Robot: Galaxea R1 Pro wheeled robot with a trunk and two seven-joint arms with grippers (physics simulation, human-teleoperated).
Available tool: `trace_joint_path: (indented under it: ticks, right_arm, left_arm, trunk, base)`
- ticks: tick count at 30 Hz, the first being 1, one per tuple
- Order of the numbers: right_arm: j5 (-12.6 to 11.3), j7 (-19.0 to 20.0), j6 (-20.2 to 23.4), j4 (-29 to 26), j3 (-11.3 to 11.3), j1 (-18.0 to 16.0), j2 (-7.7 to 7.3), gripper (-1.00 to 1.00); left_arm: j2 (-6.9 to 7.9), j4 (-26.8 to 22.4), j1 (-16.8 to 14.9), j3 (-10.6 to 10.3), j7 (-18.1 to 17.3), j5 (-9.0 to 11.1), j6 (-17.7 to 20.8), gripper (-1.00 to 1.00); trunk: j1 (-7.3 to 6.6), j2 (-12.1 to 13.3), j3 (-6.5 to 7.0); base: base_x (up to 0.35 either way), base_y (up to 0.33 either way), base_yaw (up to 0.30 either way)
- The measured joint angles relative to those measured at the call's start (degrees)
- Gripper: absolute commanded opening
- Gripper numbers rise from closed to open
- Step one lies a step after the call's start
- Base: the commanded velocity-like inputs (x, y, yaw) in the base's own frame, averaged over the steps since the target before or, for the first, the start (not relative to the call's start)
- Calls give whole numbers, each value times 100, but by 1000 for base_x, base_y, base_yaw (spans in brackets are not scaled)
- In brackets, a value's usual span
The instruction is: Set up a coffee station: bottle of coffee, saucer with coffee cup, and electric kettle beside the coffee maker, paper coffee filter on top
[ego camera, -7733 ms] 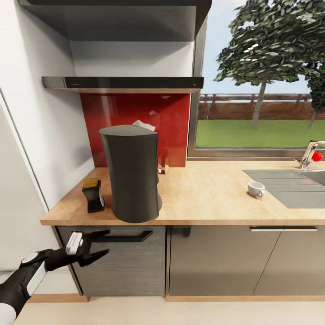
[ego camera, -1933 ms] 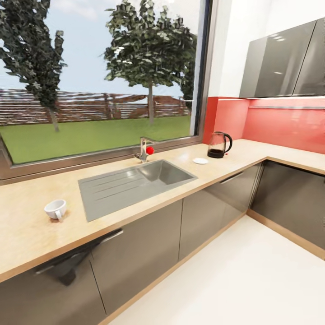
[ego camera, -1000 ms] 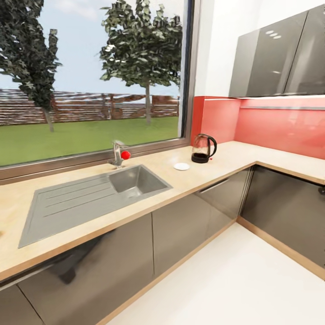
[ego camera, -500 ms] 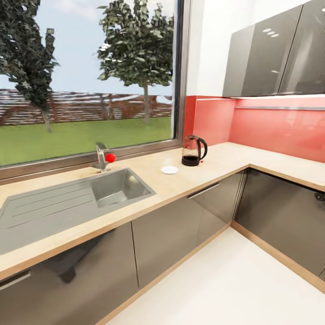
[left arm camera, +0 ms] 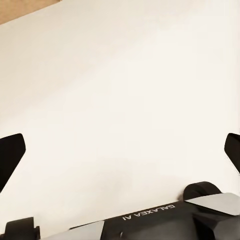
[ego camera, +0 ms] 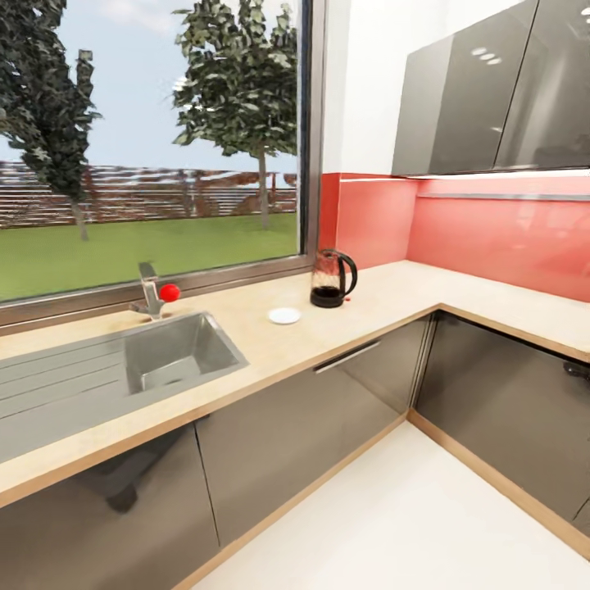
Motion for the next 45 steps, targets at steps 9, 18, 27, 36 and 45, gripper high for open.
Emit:
trace_joint_path:
  ticks: [9,18,27,36,45]
  right_arm:
    - [0,0,-1,-1,5,5,0,100]
    - [0,0,-3,-1,6,6,0,100]
    - [7,0,-7,-1,26,6,0,100]
    - [5,0,-4,-1,10,6,0,100]
    - [11,-18,-6,0,9,5,7,100]
  left_arm:
    - [0,0,0,0,0,0,0,100]
    - [0,0,0,0,0,0,0,100]
    - [0,0,0,0,0,0,0,100]
    - [-4,0,0,0,0,0,0,100]
    - [-7,-1,1,0,0,1,-2,100]
  trunk:
    - [0,0,0]
    - [0,0,0]
    - [0,0,0]
    - [0,0,0]
    - [2,0,0]
  base:
    - [201,-294,0]
    - [207,-291,0]
    - [210,-289,0]
    - [189,-288,1]
    - [73,-166,167]
